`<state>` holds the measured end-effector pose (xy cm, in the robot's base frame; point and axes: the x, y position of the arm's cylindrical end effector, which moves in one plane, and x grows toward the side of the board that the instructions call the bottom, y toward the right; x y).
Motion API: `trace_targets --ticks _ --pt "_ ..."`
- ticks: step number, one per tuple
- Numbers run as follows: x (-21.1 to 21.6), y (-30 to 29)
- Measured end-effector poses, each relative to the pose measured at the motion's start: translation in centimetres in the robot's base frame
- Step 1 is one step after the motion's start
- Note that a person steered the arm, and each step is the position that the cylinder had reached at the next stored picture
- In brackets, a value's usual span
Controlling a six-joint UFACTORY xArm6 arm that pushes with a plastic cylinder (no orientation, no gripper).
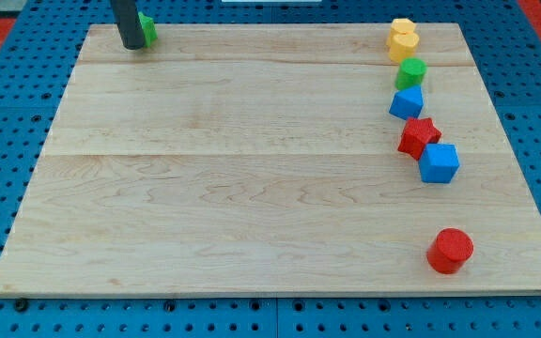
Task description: Move the arm towards the left side of the yellow hexagon
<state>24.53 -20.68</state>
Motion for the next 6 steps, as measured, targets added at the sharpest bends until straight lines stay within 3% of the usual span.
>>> trace_targets --ticks 1,2,5,6 --pt "2.1 -0.3" --pt "1.6 9.9" --pt "-5.2 22.8" --pt "-5.2 26.2"
